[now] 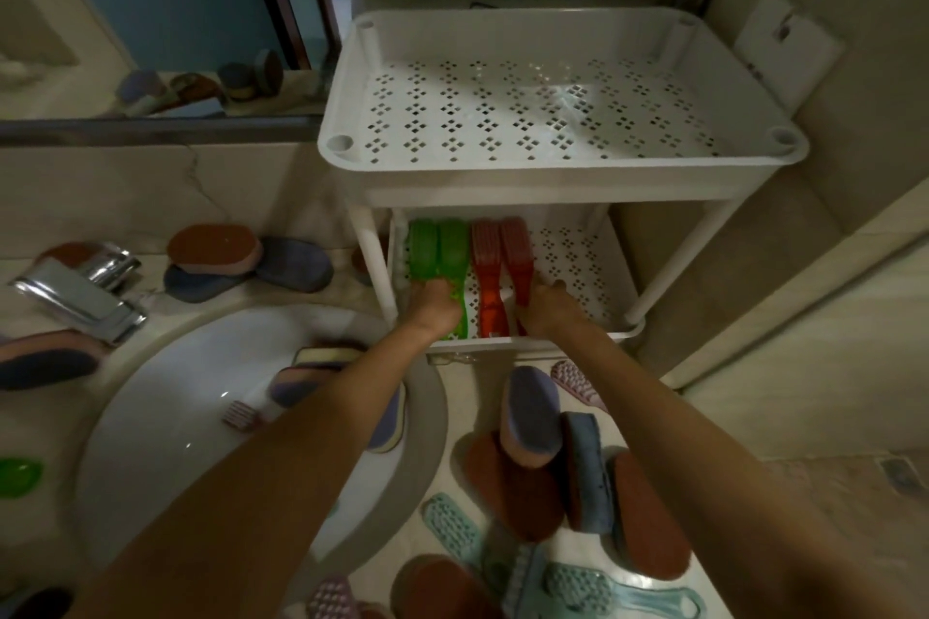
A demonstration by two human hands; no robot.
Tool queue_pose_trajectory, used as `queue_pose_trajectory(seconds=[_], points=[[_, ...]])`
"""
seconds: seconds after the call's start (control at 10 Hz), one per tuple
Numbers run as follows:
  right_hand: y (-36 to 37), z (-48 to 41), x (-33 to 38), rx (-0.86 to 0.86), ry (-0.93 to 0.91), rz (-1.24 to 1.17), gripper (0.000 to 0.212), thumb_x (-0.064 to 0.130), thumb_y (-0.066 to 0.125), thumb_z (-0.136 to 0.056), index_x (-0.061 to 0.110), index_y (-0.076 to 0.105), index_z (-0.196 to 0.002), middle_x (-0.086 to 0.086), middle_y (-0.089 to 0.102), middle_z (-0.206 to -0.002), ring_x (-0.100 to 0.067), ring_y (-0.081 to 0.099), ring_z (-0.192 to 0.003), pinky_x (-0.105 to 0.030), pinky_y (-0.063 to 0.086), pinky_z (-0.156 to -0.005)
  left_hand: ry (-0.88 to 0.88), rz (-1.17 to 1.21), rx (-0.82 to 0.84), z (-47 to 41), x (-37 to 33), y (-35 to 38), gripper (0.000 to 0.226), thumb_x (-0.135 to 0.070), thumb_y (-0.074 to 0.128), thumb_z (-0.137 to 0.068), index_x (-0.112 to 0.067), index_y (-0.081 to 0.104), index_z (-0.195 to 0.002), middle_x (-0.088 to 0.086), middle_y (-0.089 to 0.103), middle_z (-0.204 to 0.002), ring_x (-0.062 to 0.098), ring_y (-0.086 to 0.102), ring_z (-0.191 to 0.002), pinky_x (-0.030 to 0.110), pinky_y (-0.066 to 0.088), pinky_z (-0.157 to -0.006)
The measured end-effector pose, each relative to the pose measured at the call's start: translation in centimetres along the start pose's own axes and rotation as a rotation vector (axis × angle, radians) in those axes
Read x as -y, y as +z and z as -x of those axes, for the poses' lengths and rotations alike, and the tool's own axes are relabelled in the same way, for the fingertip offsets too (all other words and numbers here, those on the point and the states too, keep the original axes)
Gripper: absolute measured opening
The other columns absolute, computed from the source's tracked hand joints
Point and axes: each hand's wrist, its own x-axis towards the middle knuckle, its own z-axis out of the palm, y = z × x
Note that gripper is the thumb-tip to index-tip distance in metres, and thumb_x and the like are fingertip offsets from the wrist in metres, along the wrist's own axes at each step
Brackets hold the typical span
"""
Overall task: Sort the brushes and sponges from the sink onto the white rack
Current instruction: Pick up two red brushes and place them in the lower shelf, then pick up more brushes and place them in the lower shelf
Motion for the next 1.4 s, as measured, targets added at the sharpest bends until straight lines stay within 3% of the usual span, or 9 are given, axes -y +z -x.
queue_pose_trajectory(seconds=[0.2,0.3,0.4,0.6,0.8,0.9,1.2,1.3,1.4], points=[[0.5,2.9,1.0,-0.359,-0.01,-0.178,0.045,0.029,0.045,-0.095,-0.005,0.043,-0.125,-0.031,0.048,-0.124,-0.043,0.047,-0.115,-0.045,0.039,-0.098,0.066,-0.001,-0.054,2.2,-0.2,-1.4,0.033,0.003,0.038,-0.091,0.005,0.056,-0.119,0.024,0.055,-0.127,0.034,0.053,-0.118,0.036,0.044,-0.093],[1.2,5.9,2.7,-0.549,-0.142,-0.321,0.037,0.012,0.054,-0.089,-0.008,0.049,-0.12,-0.031,0.052,-0.118,-0.041,0.049,-0.109,-0.039,0.036,-0.089,0.106,0.029,-0.067,4.5,0.0,-2.7,0.025,0.003,0.039,-0.09,0.001,0.063,-0.096,0.027,0.059,-0.112,0.034,0.055,-0.115,0.034,0.043,-0.088],[3.1,9.5,4.5,-0.613,-0.257,-0.473,0.031,0.001,0.051,-0.082,-0.007,0.053,-0.112,-0.029,0.055,-0.112,-0.039,0.052,-0.102,-0.033,0.034,-0.082,0.123,0.117,-0.106,7.0,1.5,-3.8,0.03,0.001,0.04,-0.092,0.007,0.062,-0.112,0.026,0.06,-0.12,0.035,0.056,-0.115,0.035,0.045,-0.094],[9.4,16.6,7.8,-0.211,-0.337,-0.536,0.02,0.005,0.054,-0.086,-0.003,0.056,-0.104,-0.024,0.063,-0.095,-0.037,0.059,-0.09,-0.029,0.031,-0.064,-0.041,0.268,-0.176,11.9,9.8,-5.1,0.026,-0.004,0.044,-0.092,0.003,0.062,-0.11,0.026,0.064,-0.114,0.037,0.061,-0.108,0.043,0.05,-0.095],[16.1,20.9,8.4,0.207,-0.334,-0.218,0.055,0.044,0.059,-0.085,0.008,0.043,-0.125,-0.016,0.057,-0.117,-0.033,0.057,-0.105,-0.031,0.038,-0.072,-0.242,0.399,-0.195,17.4,17.6,-4.0,0.029,0.002,0.046,-0.09,0.006,0.059,-0.115,0.025,0.06,-0.122,0.037,0.059,-0.112,0.032,0.051,-0.083],[17.8,21.9,8.0,0.258,-0.345,-0.097,0.064,0.052,0.058,-0.083,0.006,0.039,-0.123,-0.017,0.053,-0.116,-0.035,0.055,-0.103,-0.037,0.044,-0.073,-0.298,0.479,-0.213,19.1,20.2,-2.6,0.028,0.0,0.046,-0.091,0.007,0.059,-0.114,0.026,0.062,-0.119,0.038,0.062,-0.105,0.035,0.049,-0.084],[18.1,22.4,8.6,0.114,-0.41,-0.01,0.024,0.026,0.056,-0.086,0.009,0.039,-0.091,-0.014,0.051,-0.09,-0.035,0.059,-0.093,-0.032,0.035,-0.063,-0.355,0.653,-0.305,20.3,22.6,-2.4,0.021,0.0,0.047,-0.091,0.005,0.06,-0.108,0.034,0.061,-0.113,0.034,0.06,-0.078,0.031,0.046,-0.069],[18.1,22.3,8.9,0.087,-0.376,-0.032,0.02,0.022,0.053,-0.09,0.006,0.045,-0.097,-0.021,0.056,-0.106,-0.037,0.058,-0.098,-0.037,0.042,-0.07,-0.367,0.639,-0.33,20.3,23.4,-3.1,0.02,-0.001,0.048,-0.092,0.001,0.061,-0.106,0.028,0.063,-0.112,0.031,0.06,-0.082,0.033,0.05,-0.072],[17.7,22.1,9.9,0.024,-0.367,-0.143,0.014,0.017,0.052,-0.09,0.006,0.047,-0.099,-0.023,0.053,-0.109,-0.039,0.056,-0.099,-0.038,0.041,-0.073,-0.394,0.574,-0.333,20.2,24.2,-4.1,0.022,-0.005,0.05,-0.092,0.002,0.061,-0.11,0.024,0.064,-0.113,0.037,0.063,-0.101,0.042,0.052,-0.093]])
